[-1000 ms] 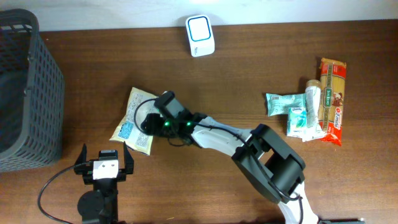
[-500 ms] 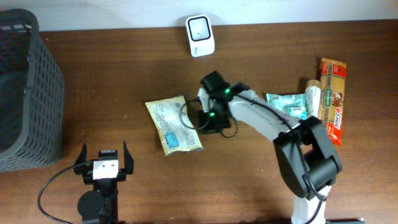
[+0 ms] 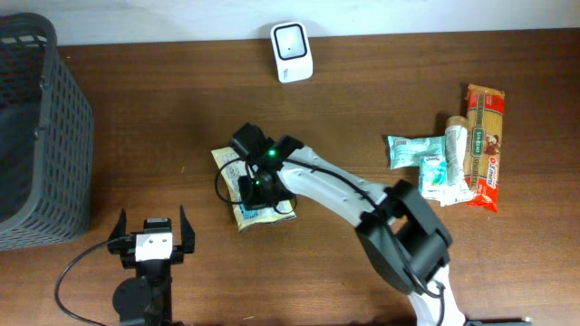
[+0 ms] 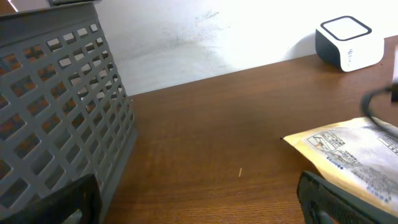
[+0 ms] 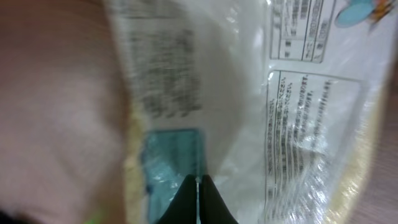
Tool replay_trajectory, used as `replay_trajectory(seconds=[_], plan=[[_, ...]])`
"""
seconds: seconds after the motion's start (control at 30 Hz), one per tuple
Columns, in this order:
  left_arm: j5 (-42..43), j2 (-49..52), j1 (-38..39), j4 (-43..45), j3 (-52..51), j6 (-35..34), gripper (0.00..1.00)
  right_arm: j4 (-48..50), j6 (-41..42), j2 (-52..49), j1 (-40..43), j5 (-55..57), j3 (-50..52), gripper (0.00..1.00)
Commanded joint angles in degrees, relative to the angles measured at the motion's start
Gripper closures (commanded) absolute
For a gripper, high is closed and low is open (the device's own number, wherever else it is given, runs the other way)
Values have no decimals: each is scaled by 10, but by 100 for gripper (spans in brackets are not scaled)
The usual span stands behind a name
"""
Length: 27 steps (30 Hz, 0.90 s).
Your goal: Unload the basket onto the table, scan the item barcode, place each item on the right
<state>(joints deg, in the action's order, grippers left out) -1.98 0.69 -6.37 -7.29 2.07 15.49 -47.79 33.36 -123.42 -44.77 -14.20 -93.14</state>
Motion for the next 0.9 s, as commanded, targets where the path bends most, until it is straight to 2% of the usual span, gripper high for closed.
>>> replay_trajectory(seconds=[0.0,0.03,0.13,0.2,0.23,0.3,0.33,0.4,0.5,0.67,0.73,0.77,0.83,0.87], plan=[[-2,-2,-3,0,-2,9,1,2,36,-51,-20,-40,8,73],[-2,-2,-3,0,-2,9,1,2,36,-66,-22,-52,8,63],[-2,-2,-3,0,-2,9,1,-10,25,-51,11,-63,1,60],[-2,-2,-3,0,-2,9,1,-31,-36,-10,35,-63,-24,55],[-2,-2,-3,0,-2,9,1,-54,-72,12,41,-47,-53,53],[-2,-2,-3,0,-2,9,1,-89,-77,38,48,50,-117,52],[-2,-2,-3,0,-2,9,1,-60,-77,39,48,99,-137,52],[-2,-2,-3,0,-2,9,1,25,-76,30,47,123,-129,61],[-2,-2,-3,0,-2,9,1,78,-50,-21,45,119,-129,77],[-2,-2,-3,0,-2,9,1,49,-44,-71,32,51,-129,76],[-2,-2,-3,0,-2,9,1,35,-75,-60,31,-76,-129,69],[-2,-2,-3,0,-2,9,1,22,-77,-60,31,-124,-129,69],[-2,-2,-3,0,-2,9,1,-30,-80,-61,22,-152,-129,68],[-2,-2,-3,0,-2,9,1,-56,-106,-61,14,-151,-129,60]])
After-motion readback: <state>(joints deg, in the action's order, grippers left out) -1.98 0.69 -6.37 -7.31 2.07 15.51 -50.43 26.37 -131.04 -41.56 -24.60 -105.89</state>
